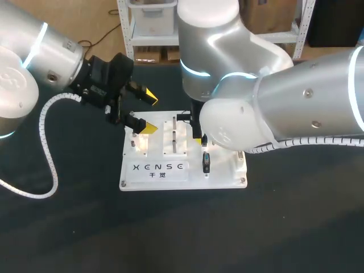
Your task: Insert the USB connector, Ethernet cable, and multi-pin plug into their matching sockets one by one.
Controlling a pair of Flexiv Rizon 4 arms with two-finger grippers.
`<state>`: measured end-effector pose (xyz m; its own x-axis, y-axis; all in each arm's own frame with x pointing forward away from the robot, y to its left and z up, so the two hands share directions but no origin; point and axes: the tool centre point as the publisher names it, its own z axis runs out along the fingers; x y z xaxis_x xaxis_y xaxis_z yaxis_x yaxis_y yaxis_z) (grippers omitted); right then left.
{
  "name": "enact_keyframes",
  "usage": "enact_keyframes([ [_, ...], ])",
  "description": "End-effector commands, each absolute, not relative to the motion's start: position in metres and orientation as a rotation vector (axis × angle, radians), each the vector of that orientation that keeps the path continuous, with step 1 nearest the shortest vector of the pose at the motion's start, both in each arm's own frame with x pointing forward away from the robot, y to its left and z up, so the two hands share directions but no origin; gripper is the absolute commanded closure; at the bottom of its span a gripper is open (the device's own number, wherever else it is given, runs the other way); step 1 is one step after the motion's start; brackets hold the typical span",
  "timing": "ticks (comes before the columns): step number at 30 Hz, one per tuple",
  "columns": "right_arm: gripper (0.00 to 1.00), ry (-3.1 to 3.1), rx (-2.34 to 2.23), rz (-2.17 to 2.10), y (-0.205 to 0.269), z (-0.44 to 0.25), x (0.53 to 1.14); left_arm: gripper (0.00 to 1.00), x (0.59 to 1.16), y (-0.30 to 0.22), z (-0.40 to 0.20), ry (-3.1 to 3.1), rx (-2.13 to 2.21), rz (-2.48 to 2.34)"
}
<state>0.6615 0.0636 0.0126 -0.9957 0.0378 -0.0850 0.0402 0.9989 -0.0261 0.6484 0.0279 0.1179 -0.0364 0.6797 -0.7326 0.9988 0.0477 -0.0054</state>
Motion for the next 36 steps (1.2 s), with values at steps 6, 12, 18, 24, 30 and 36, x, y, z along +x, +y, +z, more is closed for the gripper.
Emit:
enact_keyframes([
  [6,1.0,3.025,0.033,-0.012,0.062,0.029,0.662,0.0,0.649,0.028,0.117,1.772,1.688,-0.742],
  [12,1.0,2.99,0.027,0.009,0.05,0.045,0.659,0.0,0.649,0.028,0.117,1.772,1.688,-0.742],
  [18,1.0,2.976,0.049,-0.012,0.027,0.048,0.656,0.0,0.649,0.028,0.117,1.772,1.688,-0.742],
  [24,1.0,2.975,0.097,-0.045,0.008,0.043,0.659,0.0,0.649,0.028,0.117,1.772,1.688,-0.742],
  [30,1.0,2.975,0.119,-0.062,-0.003,0.041,0.662,0.0,0.649,0.028,0.117,1.772,1.688,-0.742],
  [36,1.0,2.98,0.133,-0.081,-0.009,0.036,0.664,0.0,0.649,0.028,0.117,1.772,1.688,-0.742],
])
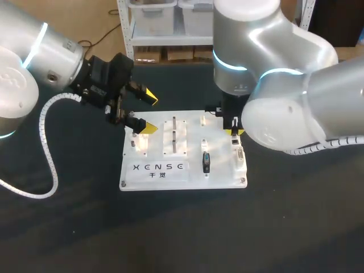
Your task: Insert the USB connector, Ethernet cable, and multi-pin plug into their matching sockets one by one.
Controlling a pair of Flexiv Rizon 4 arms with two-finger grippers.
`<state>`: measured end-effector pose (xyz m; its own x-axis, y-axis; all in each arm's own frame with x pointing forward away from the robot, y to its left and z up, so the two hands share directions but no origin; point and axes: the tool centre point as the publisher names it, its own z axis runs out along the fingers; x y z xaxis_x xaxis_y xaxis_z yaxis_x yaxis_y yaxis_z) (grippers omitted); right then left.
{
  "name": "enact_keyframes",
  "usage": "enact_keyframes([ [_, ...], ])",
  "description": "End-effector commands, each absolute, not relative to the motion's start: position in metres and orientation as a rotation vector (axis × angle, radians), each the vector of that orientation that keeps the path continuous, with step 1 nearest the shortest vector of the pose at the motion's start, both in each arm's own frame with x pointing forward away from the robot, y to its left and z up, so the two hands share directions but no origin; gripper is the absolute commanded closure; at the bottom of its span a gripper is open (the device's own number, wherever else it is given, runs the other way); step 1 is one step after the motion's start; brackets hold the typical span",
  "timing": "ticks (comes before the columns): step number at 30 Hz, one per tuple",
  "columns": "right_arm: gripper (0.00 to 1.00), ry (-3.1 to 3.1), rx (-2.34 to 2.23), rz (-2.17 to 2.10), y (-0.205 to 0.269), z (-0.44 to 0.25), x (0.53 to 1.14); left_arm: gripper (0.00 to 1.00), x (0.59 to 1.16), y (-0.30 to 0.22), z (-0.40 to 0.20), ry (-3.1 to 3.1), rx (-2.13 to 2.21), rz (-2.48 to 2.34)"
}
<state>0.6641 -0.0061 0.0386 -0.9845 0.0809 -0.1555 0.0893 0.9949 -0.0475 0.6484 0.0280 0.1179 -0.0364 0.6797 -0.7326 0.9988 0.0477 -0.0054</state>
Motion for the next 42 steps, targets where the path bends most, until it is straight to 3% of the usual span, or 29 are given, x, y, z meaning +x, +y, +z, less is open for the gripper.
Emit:
enact_keyframes([
  [1,1.0,2.981,0.133,-0.082,-0.009,0.035,0.664,0.0,0.649,0.028,0.117,1.772,1.688,-0.742],
  [42,1.0,3.021,0.133,-0.13,-0.013,0.012,0.661,0.0,0.649,0.028,0.117,1.772,1.688,-0.742],
])
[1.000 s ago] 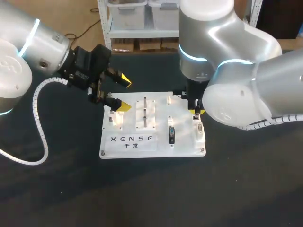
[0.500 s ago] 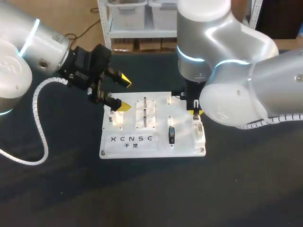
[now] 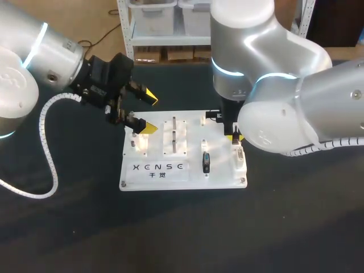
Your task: Insert the USB connector, Ethernet cable, and multi-pin plug into their matching sockets one by one.
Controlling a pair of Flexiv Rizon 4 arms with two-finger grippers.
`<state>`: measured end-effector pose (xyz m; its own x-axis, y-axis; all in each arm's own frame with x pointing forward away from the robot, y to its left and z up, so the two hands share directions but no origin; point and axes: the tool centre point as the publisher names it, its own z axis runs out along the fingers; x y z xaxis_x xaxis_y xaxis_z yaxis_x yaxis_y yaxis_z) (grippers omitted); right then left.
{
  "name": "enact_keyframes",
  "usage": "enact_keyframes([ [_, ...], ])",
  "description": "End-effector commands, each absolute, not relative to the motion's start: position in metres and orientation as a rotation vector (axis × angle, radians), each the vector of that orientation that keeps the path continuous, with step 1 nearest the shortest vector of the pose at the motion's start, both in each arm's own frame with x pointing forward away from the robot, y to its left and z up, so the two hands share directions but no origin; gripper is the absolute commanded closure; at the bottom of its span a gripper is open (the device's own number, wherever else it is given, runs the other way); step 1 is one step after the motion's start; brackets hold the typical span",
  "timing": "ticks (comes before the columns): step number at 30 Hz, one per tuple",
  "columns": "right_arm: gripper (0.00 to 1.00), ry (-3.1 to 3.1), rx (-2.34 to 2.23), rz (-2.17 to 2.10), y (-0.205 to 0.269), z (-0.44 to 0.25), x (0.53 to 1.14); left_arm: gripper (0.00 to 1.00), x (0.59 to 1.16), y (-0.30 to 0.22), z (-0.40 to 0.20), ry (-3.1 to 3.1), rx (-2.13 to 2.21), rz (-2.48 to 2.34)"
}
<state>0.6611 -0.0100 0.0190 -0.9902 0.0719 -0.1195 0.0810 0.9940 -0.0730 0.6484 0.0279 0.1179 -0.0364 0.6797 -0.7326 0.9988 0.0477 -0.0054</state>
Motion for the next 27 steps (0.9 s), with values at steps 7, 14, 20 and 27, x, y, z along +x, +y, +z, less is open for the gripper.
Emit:
enact_keyframes([
  [7,1.0,3.041,0.163,-0.161,-0.018,0.0,0.662,0.0,0.649,0.028,0.117,1.772,1.688,-0.742],
  [14,0.0,2.982,0.149,-0.141,-0.01,0.025,0.665,0.0,0.649,0.028,0.117,1.772,1.688,-0.742],
  [20,0.0,2.922,0.108,-0.142,0.005,0.049,0.665,0.0,0.649,0.028,0.117,1.772,1.688,-0.742],
  [27,0.0,2.928,0.043,-0.1,0.031,0.062,0.645,0.0,0.649,0.028,0.117,1.772,1.688,-0.742],
])
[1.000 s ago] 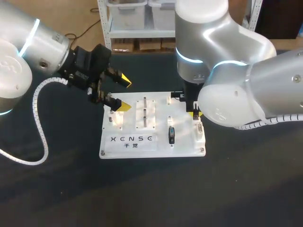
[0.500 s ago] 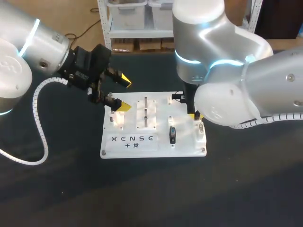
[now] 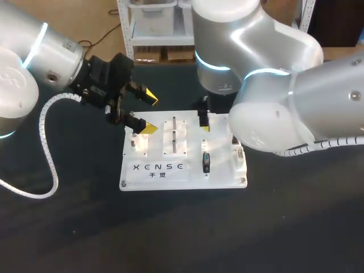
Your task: Insert the USB connector, Ethernet cable, and multi-pin plug into their matching sockets one by one.
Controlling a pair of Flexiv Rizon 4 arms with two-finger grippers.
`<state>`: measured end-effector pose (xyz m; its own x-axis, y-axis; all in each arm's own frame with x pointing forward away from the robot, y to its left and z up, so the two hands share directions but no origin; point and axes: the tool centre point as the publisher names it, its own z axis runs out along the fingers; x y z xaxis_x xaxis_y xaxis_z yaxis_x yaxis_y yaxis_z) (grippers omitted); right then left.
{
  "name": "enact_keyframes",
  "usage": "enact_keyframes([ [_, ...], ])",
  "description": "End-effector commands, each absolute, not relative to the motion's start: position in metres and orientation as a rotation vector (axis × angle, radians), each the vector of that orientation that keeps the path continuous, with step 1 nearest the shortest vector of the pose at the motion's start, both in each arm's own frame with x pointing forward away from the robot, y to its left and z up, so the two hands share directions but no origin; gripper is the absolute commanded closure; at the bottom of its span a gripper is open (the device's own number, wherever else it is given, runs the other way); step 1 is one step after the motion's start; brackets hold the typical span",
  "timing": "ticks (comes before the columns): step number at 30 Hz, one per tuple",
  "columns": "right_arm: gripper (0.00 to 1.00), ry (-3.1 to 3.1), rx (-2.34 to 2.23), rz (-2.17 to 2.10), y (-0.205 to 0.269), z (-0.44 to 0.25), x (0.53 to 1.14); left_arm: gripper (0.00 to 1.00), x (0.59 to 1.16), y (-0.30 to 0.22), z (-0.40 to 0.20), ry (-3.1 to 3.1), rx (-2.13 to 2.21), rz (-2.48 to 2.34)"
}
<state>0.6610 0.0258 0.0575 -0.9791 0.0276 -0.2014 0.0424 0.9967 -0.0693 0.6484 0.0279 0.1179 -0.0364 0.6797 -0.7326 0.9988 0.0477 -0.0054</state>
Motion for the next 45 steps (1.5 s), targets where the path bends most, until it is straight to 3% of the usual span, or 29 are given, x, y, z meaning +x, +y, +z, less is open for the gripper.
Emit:
enact_keyframes([
  [1,0.0,2.935,0.028,-0.094,0.034,0.061,0.642,0.0,0.649,0.028,0.117,1.772,1.688,-0.742],
  [18,0.0,3.067,-0.065,-0.008,0.065,0.032,0.59,0.0,0.649,0.028,0.117,1.772,1.688,-0.742],
  [45,0.0,3.083,-0.107,0.026,0.064,0.031,0.589,0.0,0.649,0.028,0.117,1.772,1.688,-0.742],
])
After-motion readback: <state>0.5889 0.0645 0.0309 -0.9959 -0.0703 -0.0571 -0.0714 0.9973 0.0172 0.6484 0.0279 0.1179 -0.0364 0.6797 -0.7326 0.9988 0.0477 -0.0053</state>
